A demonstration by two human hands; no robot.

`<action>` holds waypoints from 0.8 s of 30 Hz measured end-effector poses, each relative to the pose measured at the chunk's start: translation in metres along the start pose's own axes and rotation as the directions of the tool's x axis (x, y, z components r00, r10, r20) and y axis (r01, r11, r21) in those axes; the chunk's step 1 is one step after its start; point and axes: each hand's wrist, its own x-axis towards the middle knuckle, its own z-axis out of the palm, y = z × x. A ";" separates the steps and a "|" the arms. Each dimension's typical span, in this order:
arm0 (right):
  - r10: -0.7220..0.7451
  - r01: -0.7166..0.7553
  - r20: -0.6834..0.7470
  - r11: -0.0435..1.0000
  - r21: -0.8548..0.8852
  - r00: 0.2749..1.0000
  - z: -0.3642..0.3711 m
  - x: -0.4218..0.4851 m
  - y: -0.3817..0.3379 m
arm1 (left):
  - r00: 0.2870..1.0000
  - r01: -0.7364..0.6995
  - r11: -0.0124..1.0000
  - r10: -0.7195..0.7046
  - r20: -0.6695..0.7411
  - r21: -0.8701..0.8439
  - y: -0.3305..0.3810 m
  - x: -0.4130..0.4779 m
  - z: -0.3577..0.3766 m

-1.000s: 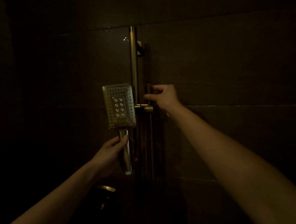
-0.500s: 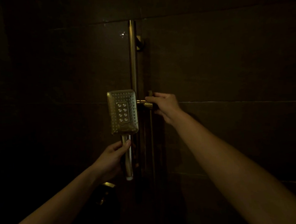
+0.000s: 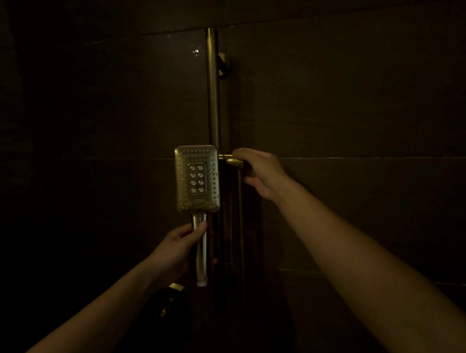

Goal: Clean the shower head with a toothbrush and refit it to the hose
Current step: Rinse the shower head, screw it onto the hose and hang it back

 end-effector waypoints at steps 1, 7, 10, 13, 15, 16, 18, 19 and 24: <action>0.000 0.000 0.002 1.000 0.001 1.000 0.000 0.000 0.001 | 1.000 0.002 1.000 -0.002 -0.003 0.001 0.000 -0.001 0.001; -0.051 0.052 0.011 0.996 -0.076 0.999 -0.006 0.003 0.007 | 1.000 0.007 1.000 -0.007 -0.013 0.002 -0.001 -0.006 0.010; -0.091 0.096 0.033 0.972 -0.213 0.995 -0.013 0.001 0.015 | 1.000 0.013 1.000 -0.013 -0.014 0.028 -0.001 -0.007 0.013; -0.059 0.079 0.077 0.954 -0.290 0.995 -0.022 -0.001 0.025 | 1.000 -0.011 1.000 0.011 -0.009 0.024 -0.001 -0.006 0.018; -0.034 0.056 0.079 0.950 -0.308 0.996 -0.029 -0.003 0.031 | 1.000 -0.028 0.999 0.028 0.004 0.019 -0.002 -0.006 0.025; -0.019 0.042 0.076 0.947 -0.319 0.997 -0.033 -0.005 0.033 | 0.999 -0.035 0.999 0.034 0.019 0.016 -0.002 -0.007 0.028; 0.000 0.016 0.047 0.944 -0.330 0.999 -0.039 -0.013 0.039 | 0.998 -0.045 0.999 0.045 0.050 0.010 -0.003 -0.007 0.035; -0.002 0.008 0.019 0.945 -0.328 1.000 -0.043 -0.018 0.043 | 0.998 -0.046 0.999 0.046 0.051 0.010 -0.005 -0.006 0.039; 0.019 -0.020 -0.006 0.949 -0.314 1.000 -0.061 -0.049 0.056 | 0.999 -0.047 0.999 0.047 0.027 -0.015 -0.018 -0.002 0.064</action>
